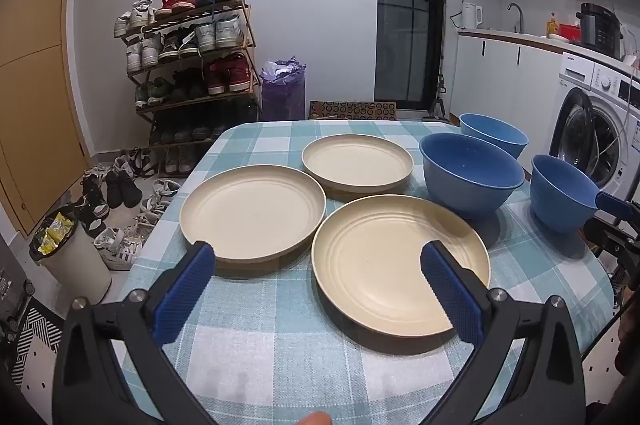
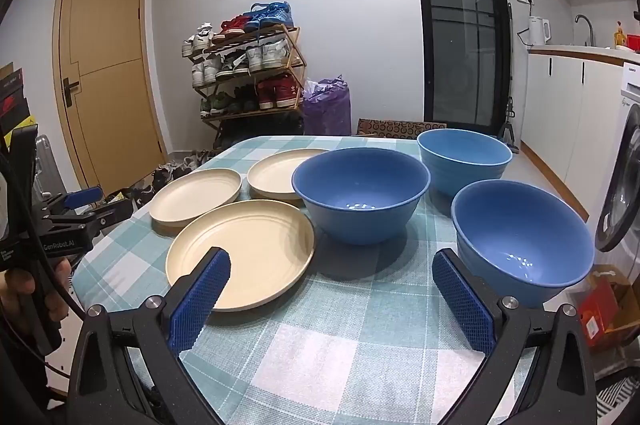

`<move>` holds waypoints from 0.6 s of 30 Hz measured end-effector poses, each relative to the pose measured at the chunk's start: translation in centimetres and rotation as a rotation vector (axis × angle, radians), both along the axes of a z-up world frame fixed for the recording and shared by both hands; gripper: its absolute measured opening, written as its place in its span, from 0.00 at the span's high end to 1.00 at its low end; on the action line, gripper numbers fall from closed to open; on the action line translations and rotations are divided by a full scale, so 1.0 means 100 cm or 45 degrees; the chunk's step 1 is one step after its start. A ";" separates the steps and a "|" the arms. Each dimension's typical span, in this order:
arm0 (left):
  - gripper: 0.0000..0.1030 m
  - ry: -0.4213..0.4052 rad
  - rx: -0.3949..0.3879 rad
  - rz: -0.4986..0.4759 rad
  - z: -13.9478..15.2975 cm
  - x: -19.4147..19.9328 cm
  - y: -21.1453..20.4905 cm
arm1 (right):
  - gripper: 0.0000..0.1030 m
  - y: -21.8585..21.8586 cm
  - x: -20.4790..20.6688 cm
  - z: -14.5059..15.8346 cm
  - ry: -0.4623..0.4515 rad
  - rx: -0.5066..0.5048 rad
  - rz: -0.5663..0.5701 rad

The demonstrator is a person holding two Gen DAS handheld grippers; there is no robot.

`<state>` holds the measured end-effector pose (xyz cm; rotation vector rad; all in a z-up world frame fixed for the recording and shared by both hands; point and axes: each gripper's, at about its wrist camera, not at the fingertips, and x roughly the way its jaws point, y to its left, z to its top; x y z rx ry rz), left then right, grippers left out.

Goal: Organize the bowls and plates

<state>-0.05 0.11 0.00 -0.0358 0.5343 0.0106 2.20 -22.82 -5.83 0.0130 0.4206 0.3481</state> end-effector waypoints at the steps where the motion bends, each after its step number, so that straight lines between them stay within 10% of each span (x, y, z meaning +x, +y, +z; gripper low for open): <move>1: 0.00 -0.001 -0.001 0.002 0.000 0.000 0.001 | 0.00 0.000 0.000 0.000 -0.001 0.001 -0.001; 18: 0.00 -0.008 0.006 -0.039 0.002 -0.002 -0.005 | 0.00 0.000 -0.001 0.001 -0.007 -0.002 0.002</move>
